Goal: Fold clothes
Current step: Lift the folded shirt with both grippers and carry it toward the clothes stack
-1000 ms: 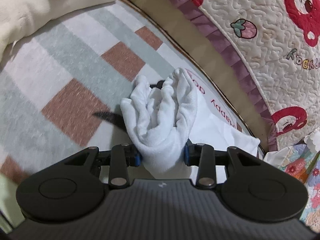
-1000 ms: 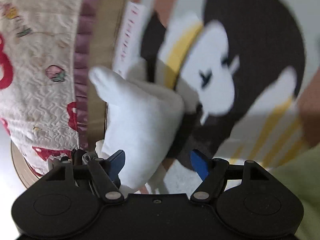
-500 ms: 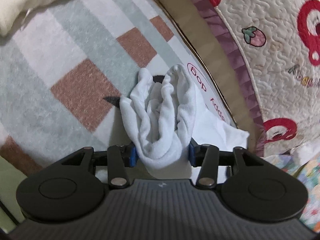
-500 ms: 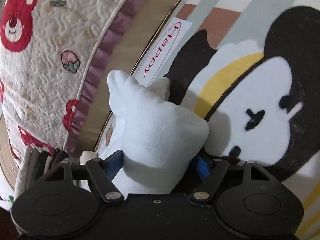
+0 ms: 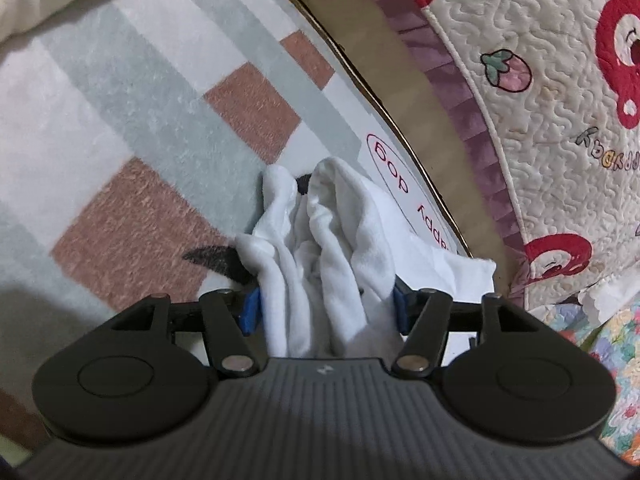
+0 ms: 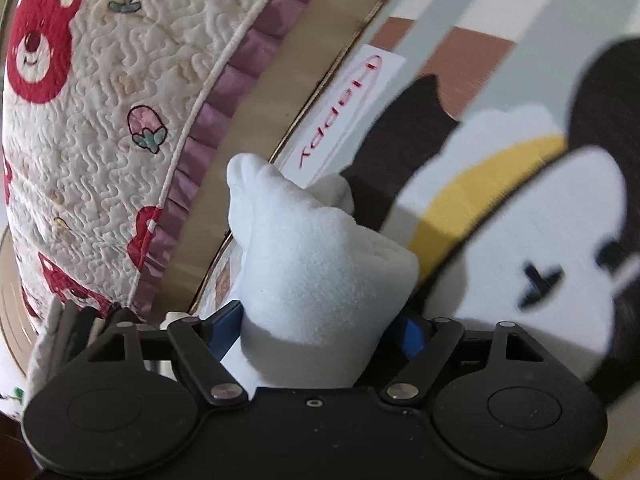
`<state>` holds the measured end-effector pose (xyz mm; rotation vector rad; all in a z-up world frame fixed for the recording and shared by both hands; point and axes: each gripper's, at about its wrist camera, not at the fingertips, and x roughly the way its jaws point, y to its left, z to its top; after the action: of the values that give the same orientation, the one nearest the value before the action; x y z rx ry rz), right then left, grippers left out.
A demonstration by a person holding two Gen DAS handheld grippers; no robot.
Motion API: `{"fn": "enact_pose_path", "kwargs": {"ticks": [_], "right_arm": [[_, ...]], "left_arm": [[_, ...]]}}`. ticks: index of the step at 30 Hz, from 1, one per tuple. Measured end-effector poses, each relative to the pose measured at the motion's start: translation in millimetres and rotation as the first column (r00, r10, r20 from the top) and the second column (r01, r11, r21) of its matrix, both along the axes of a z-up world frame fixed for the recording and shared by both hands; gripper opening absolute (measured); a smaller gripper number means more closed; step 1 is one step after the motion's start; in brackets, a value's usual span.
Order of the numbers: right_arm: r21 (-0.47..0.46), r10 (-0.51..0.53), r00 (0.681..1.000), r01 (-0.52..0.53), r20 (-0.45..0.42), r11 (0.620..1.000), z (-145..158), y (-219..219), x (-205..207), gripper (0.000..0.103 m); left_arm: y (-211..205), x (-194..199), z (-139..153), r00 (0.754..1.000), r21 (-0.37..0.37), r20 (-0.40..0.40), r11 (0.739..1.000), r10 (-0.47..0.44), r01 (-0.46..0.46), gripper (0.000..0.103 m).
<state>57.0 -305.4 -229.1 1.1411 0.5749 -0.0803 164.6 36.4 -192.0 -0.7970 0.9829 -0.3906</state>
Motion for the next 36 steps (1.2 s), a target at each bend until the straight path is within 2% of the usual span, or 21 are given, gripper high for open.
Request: {"fn": "enact_pose_path", "kwargs": {"ticks": [1,2,5,7,8,13,17,22,26,31,33,36], "right_arm": [[-0.003,0.002,1.000,-0.002,0.005,1.000,1,-2,3,0.076],[-0.013,0.013,1.000,-0.013,0.018,1.000,3,-3,5,0.066],[-0.128,0.090,0.992,-0.078,0.085,0.989,34,1,8,0.055],[-0.207,0.145,0.982,-0.117,0.125,0.971,56,4,10,0.054],[-0.246,0.173,0.974,-0.134,0.143,0.960,66,5,11,0.054],[-0.318,0.280,0.933,-0.201,0.226,0.927,141,18,18,0.053],[-0.341,0.349,0.880,-0.236,0.321,0.910,202,38,15,0.053],[-0.328,0.426,0.803,-0.304,0.416,0.894,272,63,11,0.053],[-0.326,0.506,0.722,-0.390,0.472,0.861,317,91,13,0.053],[-0.430,0.633,0.638,-0.469,0.439,0.772,364,133,22,0.053],[-0.438,0.659,0.617,-0.497,0.429,0.750,375,146,35,0.053],[-0.439,0.689,0.586,-0.531,0.428,0.725,387,164,63,0.053]], "left_arm": [[-2,0,-1,1.000,0.000,0.003,1.000,-0.004,0.004,0.054],[-3,-1,2,1.000,0.007,0.017,1.000,-0.009,0.009,0.044],[-4,-7,15,0.998,0.013,0.065,1.000,-0.011,0.010,0.035],[-4,-11,26,0.995,0.012,0.098,1.000,-0.008,0.007,0.034],[-1,-15,33,0.993,-0.013,0.117,1.000,-0.001,0.002,0.034],[19,-49,99,0.964,-0.034,0.263,0.999,0.047,-0.039,0.034],[43,-76,161,0.917,-0.060,0.379,0.992,0.126,-0.112,0.034],[68,-124,243,0.821,-0.021,0.540,0.978,0.185,-0.206,0.034],[97,-164,277,0.743,-0.080,0.605,0.950,0.286,-0.301,0.034],[126,-185,291,0.700,-0.129,0.611,0.918,0.371,-0.375,0.034],[136,-184,297,0.684,-0.138,0.614,0.907,0.393,-0.398,0.034],[154,-169,310,0.668,-0.104,0.628,0.894,0.398,-0.435,0.034]]}}
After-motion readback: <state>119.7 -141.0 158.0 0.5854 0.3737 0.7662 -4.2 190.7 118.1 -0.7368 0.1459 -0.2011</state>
